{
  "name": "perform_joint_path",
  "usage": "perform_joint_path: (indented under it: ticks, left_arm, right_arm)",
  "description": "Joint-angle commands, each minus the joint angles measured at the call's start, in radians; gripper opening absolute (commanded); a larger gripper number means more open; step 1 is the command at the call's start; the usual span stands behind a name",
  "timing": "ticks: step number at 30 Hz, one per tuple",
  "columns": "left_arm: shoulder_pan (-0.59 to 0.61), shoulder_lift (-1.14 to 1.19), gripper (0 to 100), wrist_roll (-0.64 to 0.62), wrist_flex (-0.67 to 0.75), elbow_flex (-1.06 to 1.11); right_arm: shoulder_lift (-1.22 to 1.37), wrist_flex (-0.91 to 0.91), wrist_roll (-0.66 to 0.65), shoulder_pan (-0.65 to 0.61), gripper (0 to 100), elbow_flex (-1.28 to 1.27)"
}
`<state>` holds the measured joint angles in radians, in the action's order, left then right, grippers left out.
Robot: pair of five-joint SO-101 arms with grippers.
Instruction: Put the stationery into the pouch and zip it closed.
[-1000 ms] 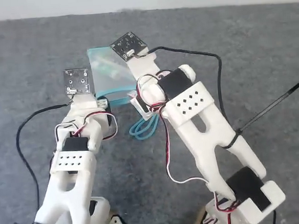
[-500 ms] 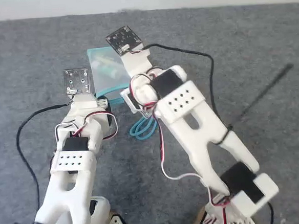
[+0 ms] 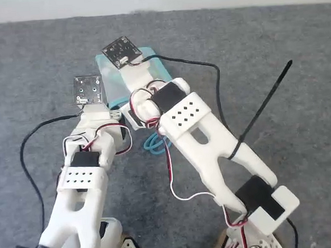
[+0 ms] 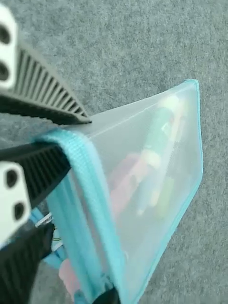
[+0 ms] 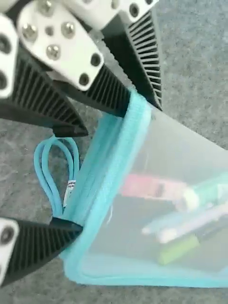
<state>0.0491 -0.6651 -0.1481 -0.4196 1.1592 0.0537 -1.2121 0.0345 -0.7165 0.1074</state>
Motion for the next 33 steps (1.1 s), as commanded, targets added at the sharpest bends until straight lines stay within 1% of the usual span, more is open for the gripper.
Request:
perform_joint_path:
  ticks: [1, 5, 8, 11, 13, 15, 18, 21, 24, 28, 33]
  left_arm:
    - [0.005, -0.038, 1, 0.009, 0.005, -0.016]
    - [0.005, -0.040, 1, 0.009, 0.003, -0.019]
    - [0.005, -0.040, 1, 0.009, -0.014, -0.038]
    - [-0.003, -0.040, 1, 0.002, -0.110, -0.107]
    - [-0.003, -0.040, 1, 0.000, -0.181, -0.171]
    - [0.002, -0.040, 1, -0.029, -0.249, -0.242]
    - [-0.003, -0.040, 1, -0.044, -0.344, -0.344]
    - [-0.003, -0.040, 1, -0.048, -0.411, -0.430]
    - [0.003, -0.040, 1, -0.048, -0.443, -0.473]
    - [0.005, -0.040, 1, -0.048, -0.439, -0.463]
    - [0.006, -0.040, 1, -0.048, -0.416, -0.441]
  right_arm:
    - [-0.177, -0.047, 0.006, 0.035, 29.6, 0.034]
    - [-0.377, -0.130, -0.075, 0.097, 29.6, -0.015]
    - [-0.512, -0.124, -0.144, 0.185, 29.6, -0.153]
    - [-0.621, -0.031, -0.206, 0.263, 29.6, -0.368]
    - [-0.677, 0.081, -0.227, 0.297, 29.6, -0.531]
    - [-0.704, 0.199, -0.235, 0.311, 29.6, -0.680]
    - [-0.684, 0.363, -0.233, 0.300, 29.6, -0.833]
    - [-0.628, 0.435, -0.233, 0.282, 29.6, -0.864]
    - [-0.555, 0.443, -0.233, 0.242, 29.6, -0.821]
    - [-0.475, 0.429, -0.230, 0.163, 29.6, -0.760]
    - [-0.565, 0.312, -0.232, 0.087, 29.6, -0.740]
